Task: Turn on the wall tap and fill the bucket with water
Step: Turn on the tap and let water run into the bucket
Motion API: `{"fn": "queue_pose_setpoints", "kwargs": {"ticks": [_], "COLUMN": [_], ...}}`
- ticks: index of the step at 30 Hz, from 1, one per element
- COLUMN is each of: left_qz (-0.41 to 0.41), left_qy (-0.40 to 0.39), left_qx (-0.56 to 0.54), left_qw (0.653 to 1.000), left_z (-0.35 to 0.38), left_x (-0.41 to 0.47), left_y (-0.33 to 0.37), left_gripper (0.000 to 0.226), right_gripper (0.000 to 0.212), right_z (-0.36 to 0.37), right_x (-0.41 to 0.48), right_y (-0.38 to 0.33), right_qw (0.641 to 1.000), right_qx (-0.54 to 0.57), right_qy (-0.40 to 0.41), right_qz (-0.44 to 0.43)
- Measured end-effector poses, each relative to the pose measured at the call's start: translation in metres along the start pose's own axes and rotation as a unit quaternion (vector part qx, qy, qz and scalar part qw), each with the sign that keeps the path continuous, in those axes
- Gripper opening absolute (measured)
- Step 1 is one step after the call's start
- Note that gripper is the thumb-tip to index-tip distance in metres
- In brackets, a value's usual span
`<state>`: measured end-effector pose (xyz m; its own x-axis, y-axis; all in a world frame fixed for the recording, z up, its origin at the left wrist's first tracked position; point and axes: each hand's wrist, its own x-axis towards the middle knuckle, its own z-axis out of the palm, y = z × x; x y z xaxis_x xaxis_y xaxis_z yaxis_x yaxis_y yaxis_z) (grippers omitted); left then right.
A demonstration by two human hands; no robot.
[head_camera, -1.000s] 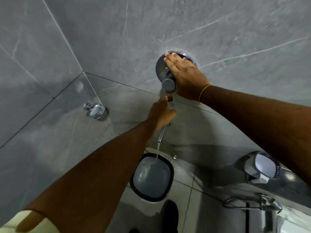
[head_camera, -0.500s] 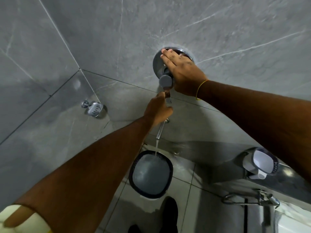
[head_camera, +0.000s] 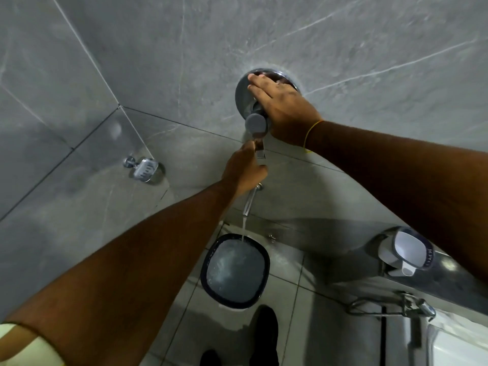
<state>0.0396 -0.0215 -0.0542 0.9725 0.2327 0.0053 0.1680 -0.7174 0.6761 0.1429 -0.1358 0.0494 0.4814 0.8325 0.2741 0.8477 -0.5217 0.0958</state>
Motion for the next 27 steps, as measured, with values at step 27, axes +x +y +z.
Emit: {"fn": "queue_pose_setpoints", "kwargs": {"ticks": [27], "left_qz": [-0.001], "left_qy": [0.013], "left_qx": [0.021], "left_qw": [1.0], "left_z": [-0.0013], "left_x": [-0.0018], "left_y": [0.0017], "left_gripper": [0.056], "right_gripper": [0.056], "right_z": [-0.0061], "right_x": [0.0019], "right_y": [0.0004], "right_qw": [1.0], "right_qx": [-0.015], "right_qy": [0.0], "right_qz": [-0.019]}}
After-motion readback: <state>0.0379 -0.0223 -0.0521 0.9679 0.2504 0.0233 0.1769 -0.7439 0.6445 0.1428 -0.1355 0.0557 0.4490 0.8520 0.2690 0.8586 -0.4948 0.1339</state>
